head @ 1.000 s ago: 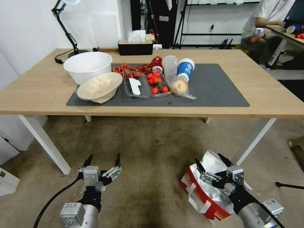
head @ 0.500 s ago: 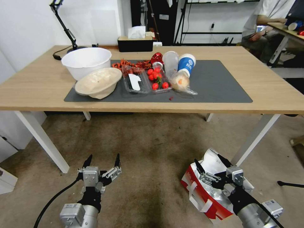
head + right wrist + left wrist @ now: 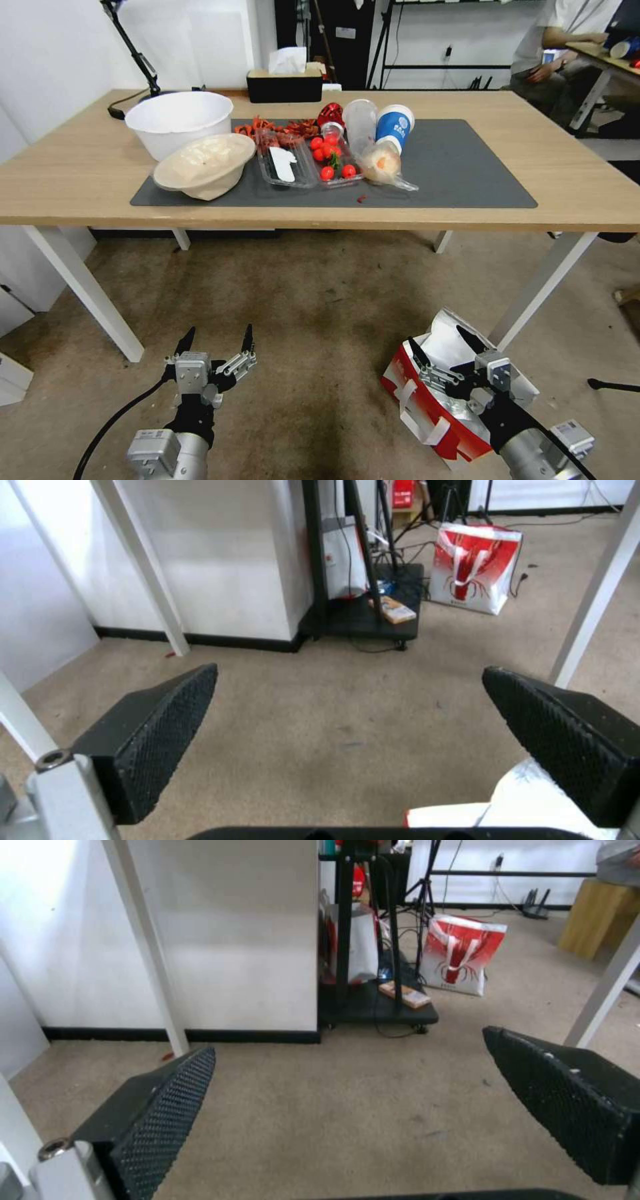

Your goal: Pick up the food delivery bag from the floor and place it on the table.

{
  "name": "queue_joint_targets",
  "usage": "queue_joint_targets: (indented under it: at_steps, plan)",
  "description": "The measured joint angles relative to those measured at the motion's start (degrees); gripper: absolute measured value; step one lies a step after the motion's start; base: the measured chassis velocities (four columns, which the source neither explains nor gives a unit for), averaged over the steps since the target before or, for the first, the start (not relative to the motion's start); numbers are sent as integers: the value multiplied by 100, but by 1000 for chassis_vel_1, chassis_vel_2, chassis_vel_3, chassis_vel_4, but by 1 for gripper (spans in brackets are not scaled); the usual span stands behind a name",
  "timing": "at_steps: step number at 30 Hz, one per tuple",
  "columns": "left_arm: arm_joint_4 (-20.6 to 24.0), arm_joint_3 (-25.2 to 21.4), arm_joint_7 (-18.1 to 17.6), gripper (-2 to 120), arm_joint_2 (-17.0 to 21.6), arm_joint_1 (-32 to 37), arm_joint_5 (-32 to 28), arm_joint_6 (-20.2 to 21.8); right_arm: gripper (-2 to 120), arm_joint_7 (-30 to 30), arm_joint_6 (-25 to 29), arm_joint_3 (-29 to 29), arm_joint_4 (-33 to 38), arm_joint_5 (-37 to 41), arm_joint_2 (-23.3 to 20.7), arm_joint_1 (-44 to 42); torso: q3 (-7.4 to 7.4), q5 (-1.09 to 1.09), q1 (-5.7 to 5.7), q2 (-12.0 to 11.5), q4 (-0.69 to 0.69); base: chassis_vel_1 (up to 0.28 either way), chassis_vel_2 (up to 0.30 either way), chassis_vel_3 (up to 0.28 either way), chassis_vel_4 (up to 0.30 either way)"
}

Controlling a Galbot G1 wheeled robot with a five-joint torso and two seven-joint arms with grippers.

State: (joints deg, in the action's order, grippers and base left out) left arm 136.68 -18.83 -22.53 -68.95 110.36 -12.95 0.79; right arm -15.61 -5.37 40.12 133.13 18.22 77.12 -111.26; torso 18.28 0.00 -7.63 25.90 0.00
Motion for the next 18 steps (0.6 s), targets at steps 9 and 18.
queue_joint_targets:
  at_steps: [9,18]
  plan:
    - [-19,5,1,100,-25,-7,4,-16,100,-7,10,4,-26,-9,3,3,-127,0,67,-195,0,0,0,0,0]
    - [-43,9,4,100,-37,-8,10,-46,100,-4,27,39,-76,-37,-82,8,-286,0,146,-434,0,0,0,0,0]
